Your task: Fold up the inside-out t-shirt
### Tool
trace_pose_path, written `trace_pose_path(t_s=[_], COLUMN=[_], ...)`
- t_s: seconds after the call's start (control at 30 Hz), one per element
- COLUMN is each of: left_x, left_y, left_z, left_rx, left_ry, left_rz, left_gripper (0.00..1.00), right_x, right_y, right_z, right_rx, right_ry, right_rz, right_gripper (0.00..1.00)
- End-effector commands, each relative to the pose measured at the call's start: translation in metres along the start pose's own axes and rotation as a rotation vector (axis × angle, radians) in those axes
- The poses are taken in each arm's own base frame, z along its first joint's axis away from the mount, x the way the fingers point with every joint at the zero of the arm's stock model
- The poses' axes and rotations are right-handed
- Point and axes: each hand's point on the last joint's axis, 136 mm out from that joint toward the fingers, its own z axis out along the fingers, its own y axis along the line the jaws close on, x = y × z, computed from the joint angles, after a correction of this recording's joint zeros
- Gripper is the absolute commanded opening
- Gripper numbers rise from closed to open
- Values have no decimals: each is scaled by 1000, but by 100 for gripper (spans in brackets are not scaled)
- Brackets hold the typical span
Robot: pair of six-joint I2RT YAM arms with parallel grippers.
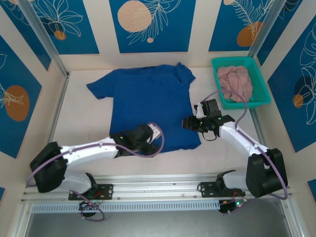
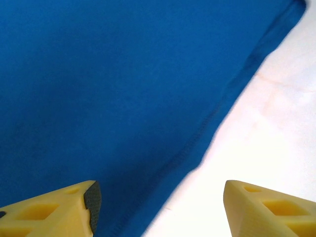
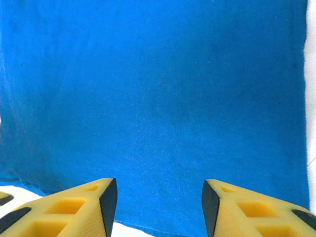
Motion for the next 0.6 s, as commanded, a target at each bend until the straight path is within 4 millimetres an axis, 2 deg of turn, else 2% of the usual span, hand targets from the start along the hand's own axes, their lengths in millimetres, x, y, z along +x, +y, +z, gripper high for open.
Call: trace_pose_path(t_s=[0.0,0.1,0.23,0.4,0.57], left_x=[-13,-16,-29,-38,-40], left_y=[7,-14,-37,-53,-62], left_z=[8,21,34,53,73], left_rx=[-57,51,130,141,164], left_ry=[-14,-1,-14,4,37], left_rz=[157,177,201,256,286], left_gripper=[66,67,67,66,52], right_x=[5,11,18,20,20], right_y=[14,5,-2,-11,-17], right_z=[-6,-7,-6,-6,-9], right_rx=[-59,-22,-11,3,6], right_ry=[32,40,39,35,31], right_rz=[0,4,19,35,48], right_gripper=[51,52,52,52,52])
